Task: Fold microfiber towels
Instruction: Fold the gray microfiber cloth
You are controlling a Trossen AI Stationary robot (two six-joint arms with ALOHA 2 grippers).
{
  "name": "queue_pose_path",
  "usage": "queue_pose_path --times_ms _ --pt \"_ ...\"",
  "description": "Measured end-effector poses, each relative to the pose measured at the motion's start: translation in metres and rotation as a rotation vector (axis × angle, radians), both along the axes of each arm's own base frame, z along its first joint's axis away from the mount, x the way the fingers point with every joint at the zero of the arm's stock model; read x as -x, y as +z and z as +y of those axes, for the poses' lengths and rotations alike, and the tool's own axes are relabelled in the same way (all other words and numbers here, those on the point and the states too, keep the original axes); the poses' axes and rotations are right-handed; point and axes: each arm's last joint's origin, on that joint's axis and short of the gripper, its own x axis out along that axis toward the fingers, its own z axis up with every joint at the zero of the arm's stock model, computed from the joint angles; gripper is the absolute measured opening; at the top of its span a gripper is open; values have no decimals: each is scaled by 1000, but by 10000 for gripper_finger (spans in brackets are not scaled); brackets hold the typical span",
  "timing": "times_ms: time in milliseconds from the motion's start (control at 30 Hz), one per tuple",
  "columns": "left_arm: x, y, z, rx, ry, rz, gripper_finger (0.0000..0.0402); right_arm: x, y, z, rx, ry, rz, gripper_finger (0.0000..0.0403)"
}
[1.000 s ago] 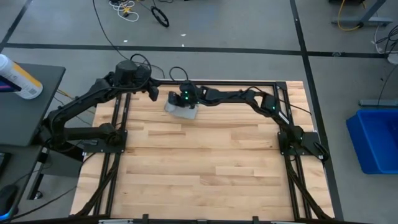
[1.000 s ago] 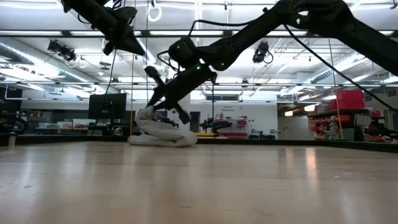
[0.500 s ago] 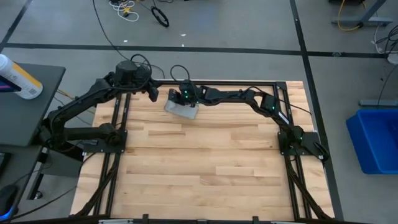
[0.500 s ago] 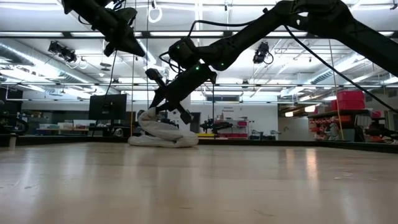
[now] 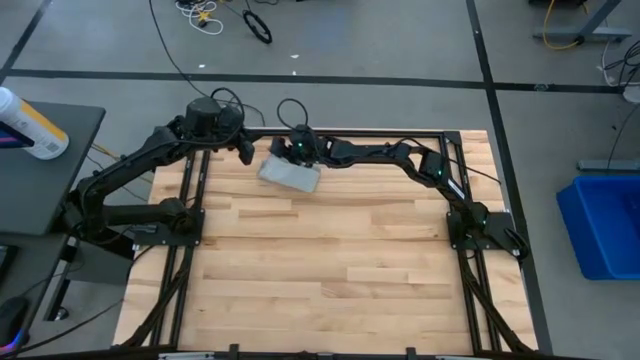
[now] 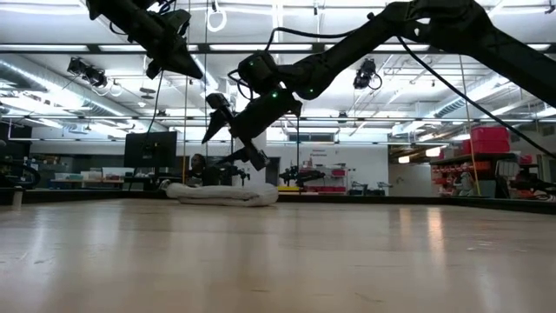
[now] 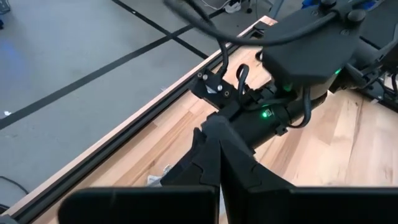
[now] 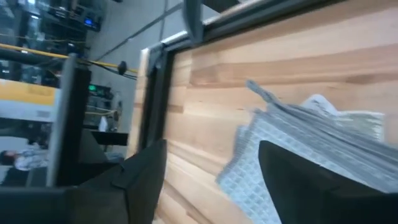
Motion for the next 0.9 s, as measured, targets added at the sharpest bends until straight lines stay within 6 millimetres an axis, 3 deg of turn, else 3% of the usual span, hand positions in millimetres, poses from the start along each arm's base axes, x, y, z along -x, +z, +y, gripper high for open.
queue_pose_path --times_ms 200,433,733,900 --pt "2 -4 -1 11 -3 52 0 4 17 -1 5 2 -24 251" --pt "1 -22 0 59 -24 221 0 25 39 15 23 -11 205 218" --pt "-21 -78 24 189 -79 566 0 47 46 52 -35 23 482 231" --pt "-23 -95 40 215 -110 619 2 62 51 75 -45 61 639 224"
